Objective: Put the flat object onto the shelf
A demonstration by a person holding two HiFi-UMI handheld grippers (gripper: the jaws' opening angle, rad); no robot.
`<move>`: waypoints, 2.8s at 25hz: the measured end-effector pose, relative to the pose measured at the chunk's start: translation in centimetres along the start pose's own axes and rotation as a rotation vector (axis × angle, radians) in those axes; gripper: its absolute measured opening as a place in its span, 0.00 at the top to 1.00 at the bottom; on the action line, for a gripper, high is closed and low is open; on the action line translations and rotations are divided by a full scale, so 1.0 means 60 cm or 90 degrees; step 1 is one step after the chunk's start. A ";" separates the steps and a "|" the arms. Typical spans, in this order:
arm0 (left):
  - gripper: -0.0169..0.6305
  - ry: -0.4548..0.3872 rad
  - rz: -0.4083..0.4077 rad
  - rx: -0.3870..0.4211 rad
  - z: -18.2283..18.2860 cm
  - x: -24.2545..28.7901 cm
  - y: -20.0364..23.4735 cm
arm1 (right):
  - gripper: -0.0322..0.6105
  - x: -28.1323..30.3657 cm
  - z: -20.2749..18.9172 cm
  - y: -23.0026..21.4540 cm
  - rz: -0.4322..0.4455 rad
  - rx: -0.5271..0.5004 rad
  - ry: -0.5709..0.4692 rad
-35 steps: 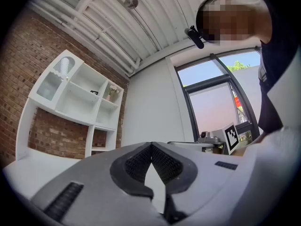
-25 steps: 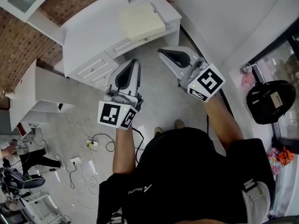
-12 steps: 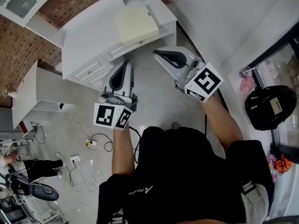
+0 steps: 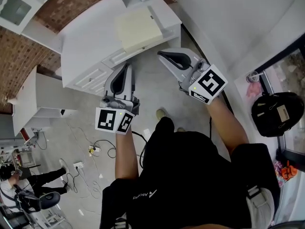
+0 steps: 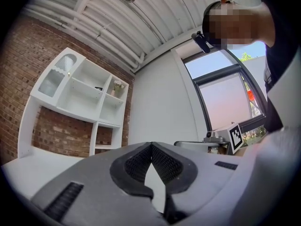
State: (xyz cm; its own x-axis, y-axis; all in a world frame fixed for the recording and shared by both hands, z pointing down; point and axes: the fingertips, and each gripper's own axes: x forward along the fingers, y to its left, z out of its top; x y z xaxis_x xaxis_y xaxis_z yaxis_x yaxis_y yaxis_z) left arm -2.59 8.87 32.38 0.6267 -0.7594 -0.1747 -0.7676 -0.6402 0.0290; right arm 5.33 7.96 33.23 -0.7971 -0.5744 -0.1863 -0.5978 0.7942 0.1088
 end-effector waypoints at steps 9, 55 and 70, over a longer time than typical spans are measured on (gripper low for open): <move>0.98 -0.009 -0.003 -0.013 -0.027 0.078 0.169 | 0.95 0.138 -0.067 -0.105 -0.033 0.003 0.040; 0.98 0.131 0.083 -0.072 -0.277 0.227 0.449 | 0.35 0.206 -0.600 -0.431 -0.325 0.571 0.222; 0.98 0.166 0.123 -0.076 -0.307 0.209 0.467 | 0.28 0.245 -0.694 -0.414 -0.305 0.926 0.068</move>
State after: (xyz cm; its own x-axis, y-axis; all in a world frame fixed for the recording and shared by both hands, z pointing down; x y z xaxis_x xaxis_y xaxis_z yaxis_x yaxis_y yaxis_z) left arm -13.78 -20.76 49.13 0.4961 -0.8622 0.1023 -0.8641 -0.4788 0.1552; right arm 4.91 -28.47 68.45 -0.6001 -0.7854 0.1514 -0.2446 0.0000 -0.9696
